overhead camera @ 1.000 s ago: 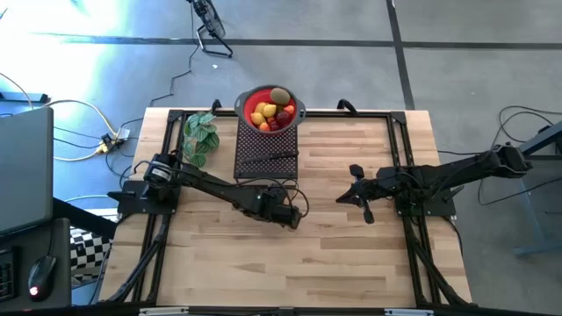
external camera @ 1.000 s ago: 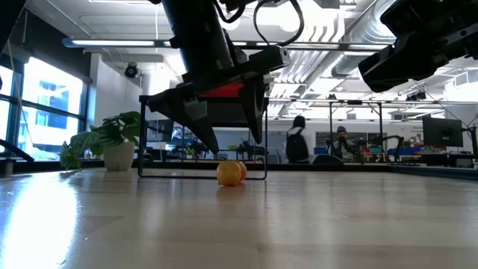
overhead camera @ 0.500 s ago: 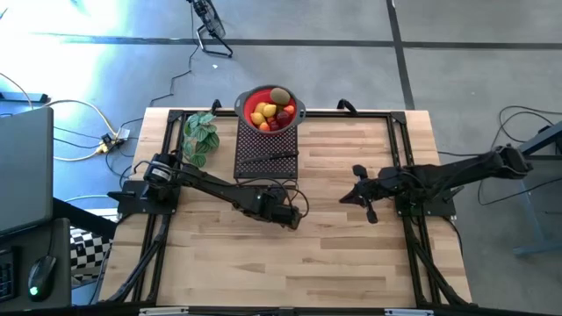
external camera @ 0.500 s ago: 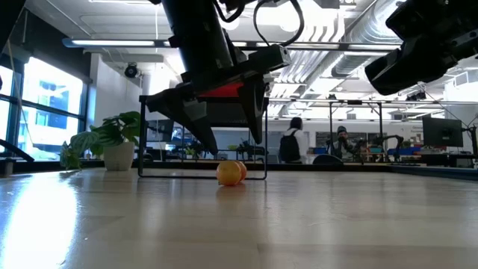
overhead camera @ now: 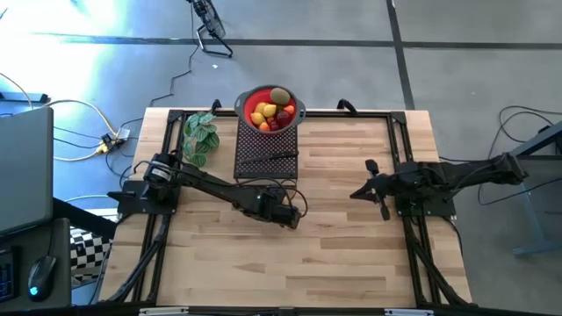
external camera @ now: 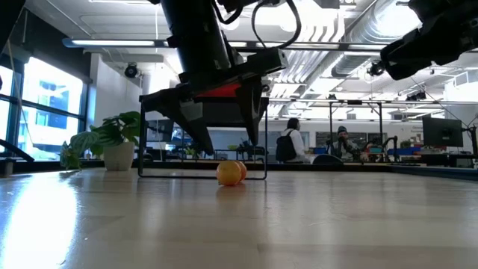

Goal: Pick & Place Fruit
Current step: Put the pear into the red strainer bowl

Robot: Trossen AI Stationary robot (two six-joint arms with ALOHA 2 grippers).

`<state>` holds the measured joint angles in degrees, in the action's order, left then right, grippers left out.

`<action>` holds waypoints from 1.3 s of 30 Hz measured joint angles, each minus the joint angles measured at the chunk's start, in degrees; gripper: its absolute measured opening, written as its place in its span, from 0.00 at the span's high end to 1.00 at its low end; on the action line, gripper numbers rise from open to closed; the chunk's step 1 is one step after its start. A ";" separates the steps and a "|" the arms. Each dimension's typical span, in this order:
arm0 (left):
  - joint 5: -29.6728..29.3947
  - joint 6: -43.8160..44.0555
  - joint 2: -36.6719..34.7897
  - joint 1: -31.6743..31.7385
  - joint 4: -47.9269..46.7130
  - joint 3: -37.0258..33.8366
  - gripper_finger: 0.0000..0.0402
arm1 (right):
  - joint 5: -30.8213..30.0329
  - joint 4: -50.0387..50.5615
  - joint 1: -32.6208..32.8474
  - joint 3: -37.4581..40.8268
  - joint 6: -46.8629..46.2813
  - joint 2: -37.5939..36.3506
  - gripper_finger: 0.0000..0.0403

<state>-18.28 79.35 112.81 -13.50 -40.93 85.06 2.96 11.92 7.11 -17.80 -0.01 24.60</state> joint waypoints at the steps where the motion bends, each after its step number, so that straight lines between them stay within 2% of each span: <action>1: -0.08 0.00 0.00 0.00 0.00 0.00 0.26 | 0.00 -0.08 0.00 0.00 -0.13 -0.29 0.99; 12: -1.63 0.25 4.54 0.00 3.23 0.02 0.26 | 0.00 -2.50 0.00 0.00 -0.35 -0.33 0.99; 31: -1.74 0.50 5.11 0.00 2.27 0.00 0.26 | -0.02 -2.75 -0.02 0.00 -0.37 0.11 0.99; 39: -1.73 0.63 5.11 0.00 2.29 0.00 0.39 | -0.01 -2.70 -0.01 0.00 -0.37 0.11 0.99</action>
<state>-20.01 79.99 117.93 -13.50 -38.63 85.06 2.95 9.21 7.11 -17.80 -0.38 24.71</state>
